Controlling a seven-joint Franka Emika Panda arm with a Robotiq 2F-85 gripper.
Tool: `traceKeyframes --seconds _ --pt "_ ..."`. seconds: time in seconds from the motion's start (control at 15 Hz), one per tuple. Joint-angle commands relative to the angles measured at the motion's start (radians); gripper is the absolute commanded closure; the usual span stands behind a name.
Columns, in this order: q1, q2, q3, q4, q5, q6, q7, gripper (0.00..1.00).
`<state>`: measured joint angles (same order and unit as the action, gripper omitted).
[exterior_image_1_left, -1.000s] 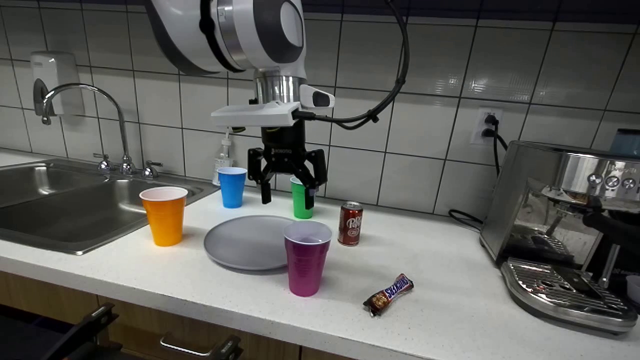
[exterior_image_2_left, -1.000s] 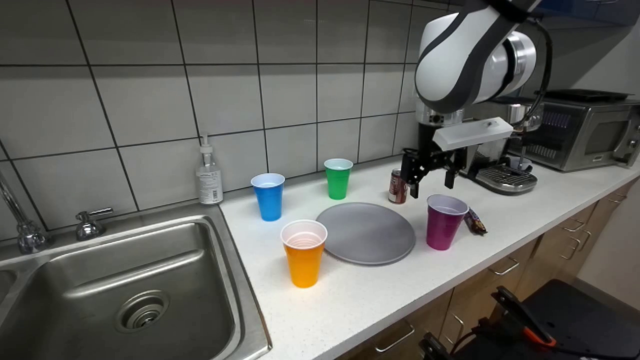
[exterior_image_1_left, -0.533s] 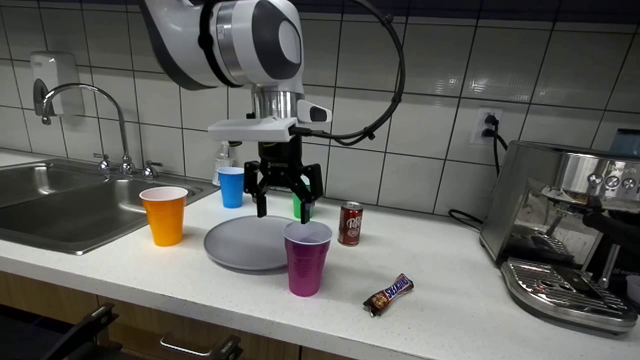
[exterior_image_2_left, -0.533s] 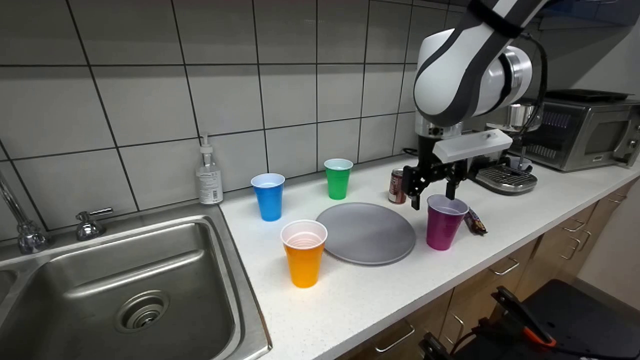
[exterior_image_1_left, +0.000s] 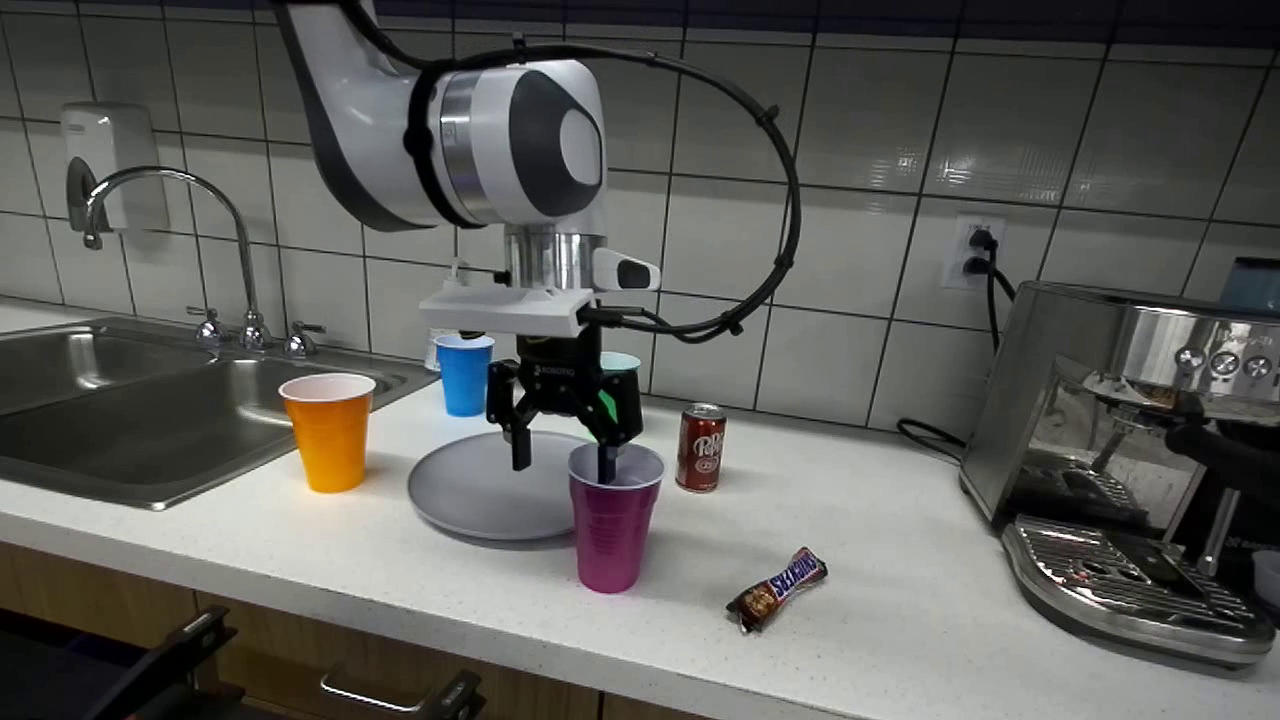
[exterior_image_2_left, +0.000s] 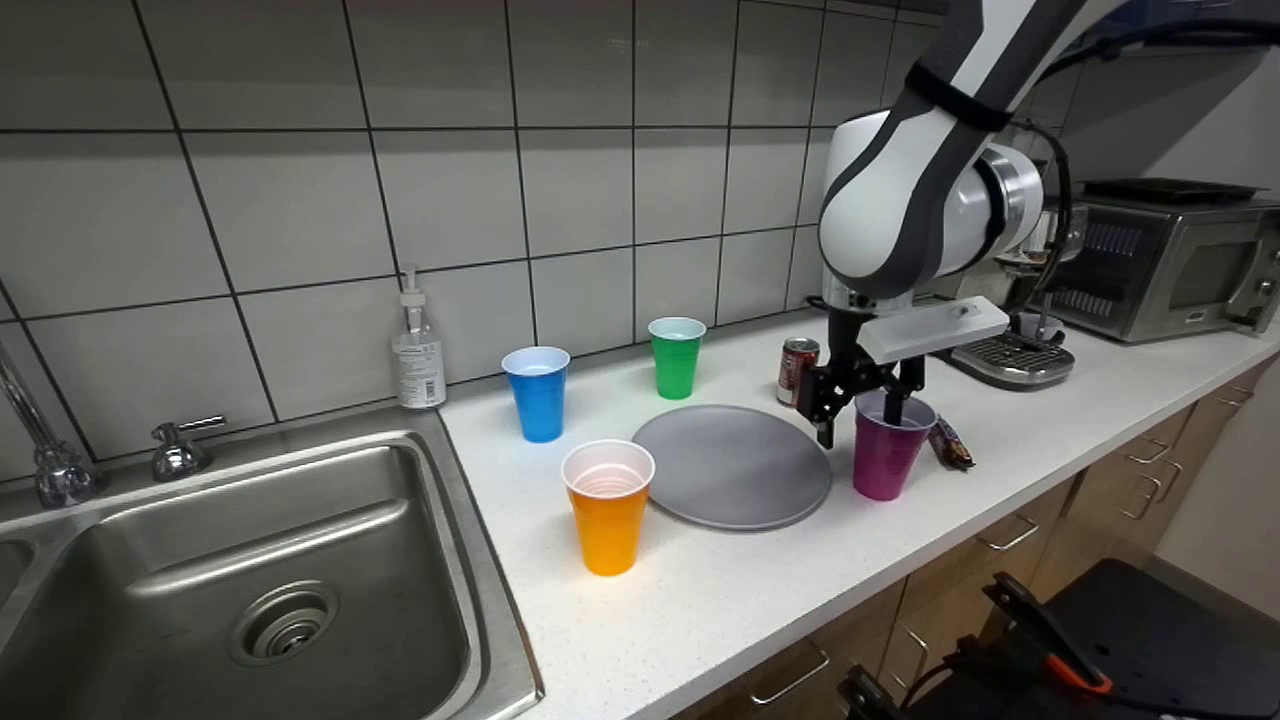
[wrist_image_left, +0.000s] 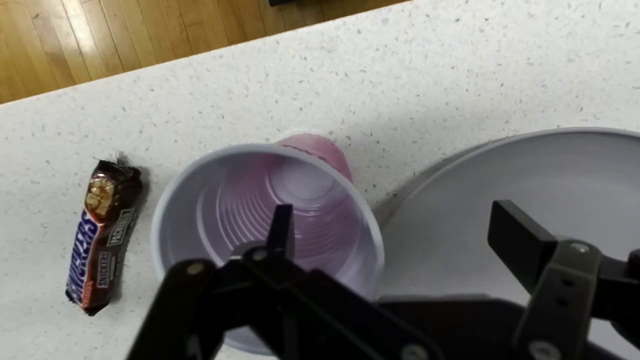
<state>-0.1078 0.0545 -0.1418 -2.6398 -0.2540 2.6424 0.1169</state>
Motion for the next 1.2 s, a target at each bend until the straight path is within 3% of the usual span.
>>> traceKeyframes --seconds 0.0,0.07,0.13,0.27,0.8,0.87,1.13 --pt "-0.003 0.044 -0.006 0.031 -0.023 0.027 -0.006 0.0" --pt "-0.001 0.038 -0.006 0.03 -0.019 0.027 -0.012 0.0" --pt "0.001 0.033 -0.007 0.03 -0.024 0.026 -0.008 0.25" --pt "0.005 0.008 -0.006 0.025 -0.031 0.021 -0.011 0.32" --pt "0.001 -0.017 -0.005 0.024 -0.048 0.016 -0.016 0.95" --pt "0.001 -0.017 -0.004 0.024 -0.048 0.015 -0.017 1.0" --pt "0.003 -0.047 -0.004 0.018 -0.06 0.002 -0.002 0.99"
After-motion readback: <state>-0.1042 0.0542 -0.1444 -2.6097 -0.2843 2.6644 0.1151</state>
